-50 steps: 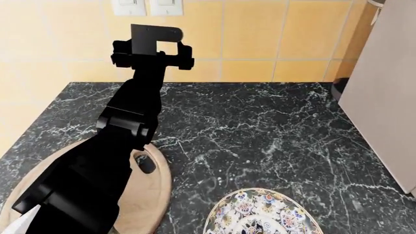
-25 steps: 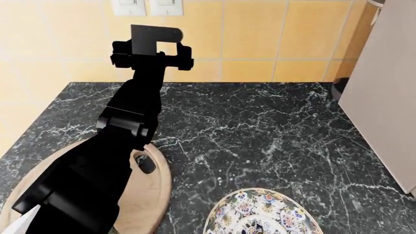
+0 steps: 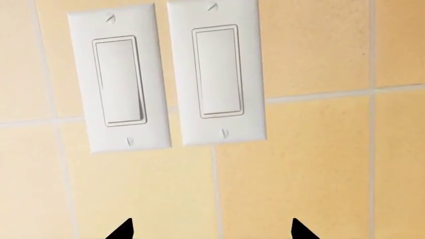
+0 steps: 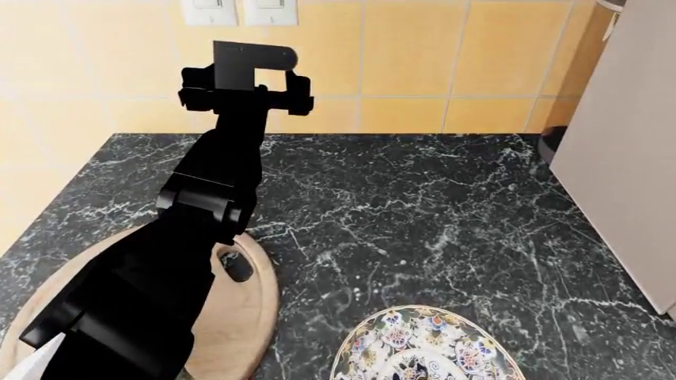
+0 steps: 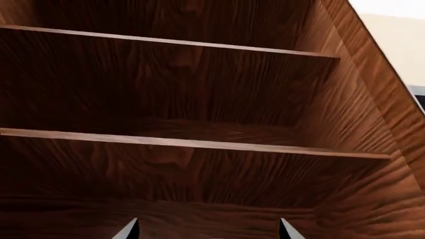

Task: Pick the fish from the plate and place it on the cutting board. Then pick the condiment bottle from the cabinet and place it next to the cutting board.

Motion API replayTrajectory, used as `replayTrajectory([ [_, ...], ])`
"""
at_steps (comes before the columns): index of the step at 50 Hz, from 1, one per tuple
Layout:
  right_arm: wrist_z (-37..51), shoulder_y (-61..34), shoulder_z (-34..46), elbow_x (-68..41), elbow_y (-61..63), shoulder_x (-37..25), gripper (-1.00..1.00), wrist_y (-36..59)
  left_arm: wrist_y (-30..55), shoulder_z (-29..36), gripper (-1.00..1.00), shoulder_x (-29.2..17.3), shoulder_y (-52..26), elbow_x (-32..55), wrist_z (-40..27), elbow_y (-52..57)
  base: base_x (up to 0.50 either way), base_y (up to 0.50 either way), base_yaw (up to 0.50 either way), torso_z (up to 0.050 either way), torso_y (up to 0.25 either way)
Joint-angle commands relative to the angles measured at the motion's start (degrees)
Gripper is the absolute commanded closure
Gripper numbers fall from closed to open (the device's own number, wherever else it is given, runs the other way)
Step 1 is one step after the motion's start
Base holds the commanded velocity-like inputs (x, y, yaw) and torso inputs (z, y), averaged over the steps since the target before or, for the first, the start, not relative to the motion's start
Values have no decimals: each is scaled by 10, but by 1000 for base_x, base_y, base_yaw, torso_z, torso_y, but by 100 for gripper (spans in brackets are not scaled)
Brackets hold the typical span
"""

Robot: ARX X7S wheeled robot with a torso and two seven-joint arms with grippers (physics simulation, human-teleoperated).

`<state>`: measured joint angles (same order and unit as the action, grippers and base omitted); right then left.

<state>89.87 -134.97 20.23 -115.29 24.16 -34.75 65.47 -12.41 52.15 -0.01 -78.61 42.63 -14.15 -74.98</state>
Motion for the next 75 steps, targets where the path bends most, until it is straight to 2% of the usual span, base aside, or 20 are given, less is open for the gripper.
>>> replayTrajectory([
  [1,-32,1,-97,135,-131,147,-100,161,1,-2,-100,0,0,0,1,0,0,0,0,0,0],
  [12,-241,27,-51,357,-195,147,-100,109,3,-6,-100,0,0,4,4,0,0,0,0,0,0],
  [23,-345,48,10,462,-266,144,-100,44,3,-9,-100,0,0,5,5,0,0,0,0,0,0],
  [50,-403,114,72,537,-333,123,-100,2,2,-9,-100,0,0,7,8,0,0,0,0,0,0],
  [75,-445,180,62,519,-364,121,-100,-28,-1,-9,-100,0,1,6,12,0,0,0,0,0,0],
])
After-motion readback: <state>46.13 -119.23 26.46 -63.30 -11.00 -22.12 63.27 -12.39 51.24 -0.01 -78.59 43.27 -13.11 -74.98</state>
